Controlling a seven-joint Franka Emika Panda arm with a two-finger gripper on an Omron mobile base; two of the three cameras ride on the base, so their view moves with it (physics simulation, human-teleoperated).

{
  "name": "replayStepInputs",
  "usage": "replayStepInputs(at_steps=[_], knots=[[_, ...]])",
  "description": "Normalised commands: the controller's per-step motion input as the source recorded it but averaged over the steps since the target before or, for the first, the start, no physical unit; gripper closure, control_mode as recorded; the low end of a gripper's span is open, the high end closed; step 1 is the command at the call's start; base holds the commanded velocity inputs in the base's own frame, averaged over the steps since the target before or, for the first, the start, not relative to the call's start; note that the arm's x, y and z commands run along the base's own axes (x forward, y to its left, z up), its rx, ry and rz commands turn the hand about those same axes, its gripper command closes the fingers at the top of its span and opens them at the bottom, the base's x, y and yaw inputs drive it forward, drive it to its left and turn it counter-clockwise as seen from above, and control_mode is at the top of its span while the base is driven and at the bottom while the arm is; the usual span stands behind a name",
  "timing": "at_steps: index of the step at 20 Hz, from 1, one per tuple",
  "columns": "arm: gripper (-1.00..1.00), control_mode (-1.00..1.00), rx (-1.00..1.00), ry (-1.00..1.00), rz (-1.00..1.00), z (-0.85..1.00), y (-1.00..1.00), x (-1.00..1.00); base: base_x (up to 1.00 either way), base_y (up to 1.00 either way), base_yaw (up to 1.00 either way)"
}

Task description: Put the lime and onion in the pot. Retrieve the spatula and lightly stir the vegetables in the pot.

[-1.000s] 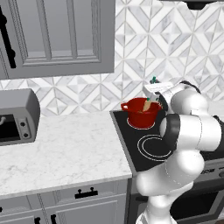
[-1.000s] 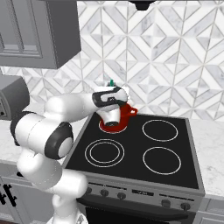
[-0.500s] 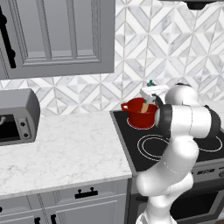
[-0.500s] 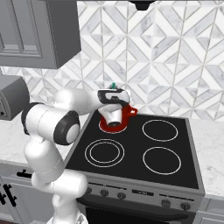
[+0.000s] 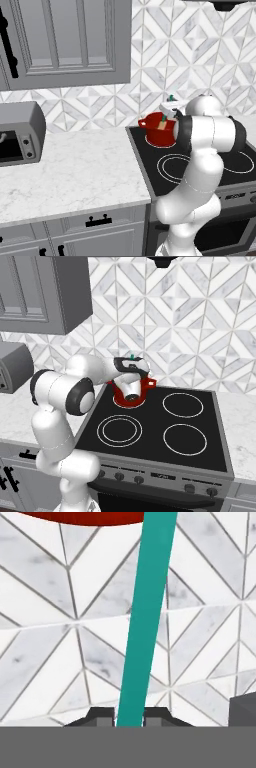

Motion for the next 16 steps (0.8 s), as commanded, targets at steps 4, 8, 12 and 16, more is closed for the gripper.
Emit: replayStepInputs(at_steps=[4, 8, 12, 16], knots=[[1.0, -1.0, 0.06, 0.13, -0.03, -0.36, -0.11, 0.09, 0.0, 0.0, 0.0], [1.0, -1.0, 0.0, 0.05, -0.03, -0.03, -0.29, 0.05, 0.0, 0.0, 0.0], [1.0, -1.0, -0.02, -0.01, 0.0, -0.06, -0.15, 0.05, 0.0, 0.0, 0.0], [1.0, -1.0, -0.14, -0.18, 0.0, -0.15, 0.0, 0.09, 0.0, 0.0, 0.0]])
